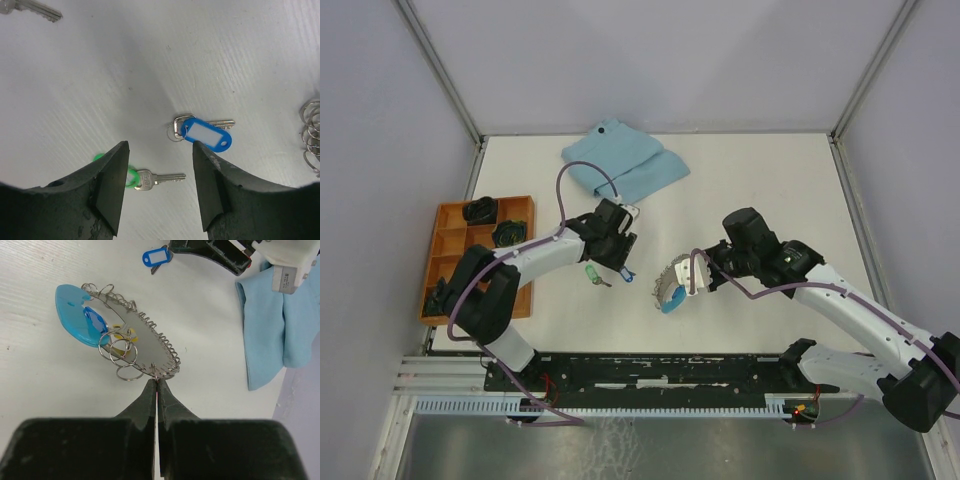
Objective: Put the keys on the keyring
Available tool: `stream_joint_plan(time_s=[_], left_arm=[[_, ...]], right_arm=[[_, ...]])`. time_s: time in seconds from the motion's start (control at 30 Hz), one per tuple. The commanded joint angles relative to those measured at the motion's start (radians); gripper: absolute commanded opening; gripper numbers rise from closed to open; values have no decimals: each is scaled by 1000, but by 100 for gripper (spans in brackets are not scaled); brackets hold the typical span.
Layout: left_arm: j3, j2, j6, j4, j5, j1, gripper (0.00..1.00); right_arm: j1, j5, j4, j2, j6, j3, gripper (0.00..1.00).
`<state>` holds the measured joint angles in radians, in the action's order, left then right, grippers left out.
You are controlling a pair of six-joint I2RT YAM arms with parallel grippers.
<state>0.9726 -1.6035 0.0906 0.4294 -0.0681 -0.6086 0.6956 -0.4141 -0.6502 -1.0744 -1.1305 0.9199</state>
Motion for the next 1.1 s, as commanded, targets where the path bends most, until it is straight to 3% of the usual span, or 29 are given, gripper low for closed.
stream_joint_plan(time_s=[0.0,0.4,0.5,0.6,1.07], left_arm=[[38,-27,-89,16,-67,-27,60],[75,-102,-193,18,-142,-106,52],[84,-122,-198,20,-152,-111,47],[98,-146,-193,23,-169,-111,36],[140,-171,-209,-12,-115,-109,30]], right_arm=[[-4,-43,42,20,21,22,1],[-4,-48,50,21,22,16,1],[-3,-48,51,20,19,17,1],[-3,-49,52,18,19,16,1],[-3,-54,57,21,23,11,1]])
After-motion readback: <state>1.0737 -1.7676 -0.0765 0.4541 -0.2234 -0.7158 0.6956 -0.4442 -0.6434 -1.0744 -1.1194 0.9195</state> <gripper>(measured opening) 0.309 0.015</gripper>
